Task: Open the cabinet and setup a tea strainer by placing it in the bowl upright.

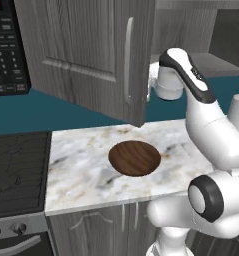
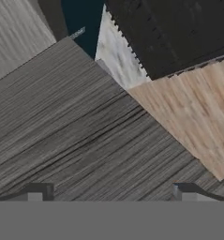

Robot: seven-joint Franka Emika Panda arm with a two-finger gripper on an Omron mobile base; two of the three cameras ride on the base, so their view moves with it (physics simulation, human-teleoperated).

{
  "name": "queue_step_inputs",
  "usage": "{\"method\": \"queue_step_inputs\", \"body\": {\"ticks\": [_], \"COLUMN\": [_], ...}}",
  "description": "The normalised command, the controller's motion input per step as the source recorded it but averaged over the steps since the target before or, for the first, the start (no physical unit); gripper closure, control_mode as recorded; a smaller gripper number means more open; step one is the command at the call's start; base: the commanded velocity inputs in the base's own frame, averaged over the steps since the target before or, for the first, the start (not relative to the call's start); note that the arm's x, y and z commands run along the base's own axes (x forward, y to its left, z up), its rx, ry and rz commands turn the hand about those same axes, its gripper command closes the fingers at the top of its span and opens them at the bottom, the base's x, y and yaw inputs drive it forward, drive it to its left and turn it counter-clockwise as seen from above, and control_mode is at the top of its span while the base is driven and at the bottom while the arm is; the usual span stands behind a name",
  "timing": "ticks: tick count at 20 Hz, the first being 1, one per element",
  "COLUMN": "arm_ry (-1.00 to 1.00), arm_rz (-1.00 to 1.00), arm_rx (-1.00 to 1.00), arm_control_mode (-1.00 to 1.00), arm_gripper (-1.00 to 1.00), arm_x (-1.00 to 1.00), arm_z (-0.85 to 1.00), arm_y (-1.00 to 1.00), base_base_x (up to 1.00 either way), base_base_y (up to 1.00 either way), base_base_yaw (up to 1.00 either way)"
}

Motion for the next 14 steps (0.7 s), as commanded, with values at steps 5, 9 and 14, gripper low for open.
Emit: {"method": "queue_step_inputs", "body": {"ticks": [5,9,14], "arm_ry": [0.14,0.1,0.01], "arm_rz": [0.19,0.18,0.15], "arm_rx": [0.0,-0.03,-0.07], "arm_control_mode": [-1.0,-1.0,-1.0], "arm_gripper": [-1.0,-1.0,-1.0], "arm_x": [-0.06,-0.19,-0.33], "arm_z": [0.03,0.11,0.12], "arm_y": [1.0,1.0,1.0], "base_base_x": [0.0,0.0,0.0], "base_base_y": [0.0,0.0,0.0], "base_base_yaw": [0.0,0.0,0.0]}}
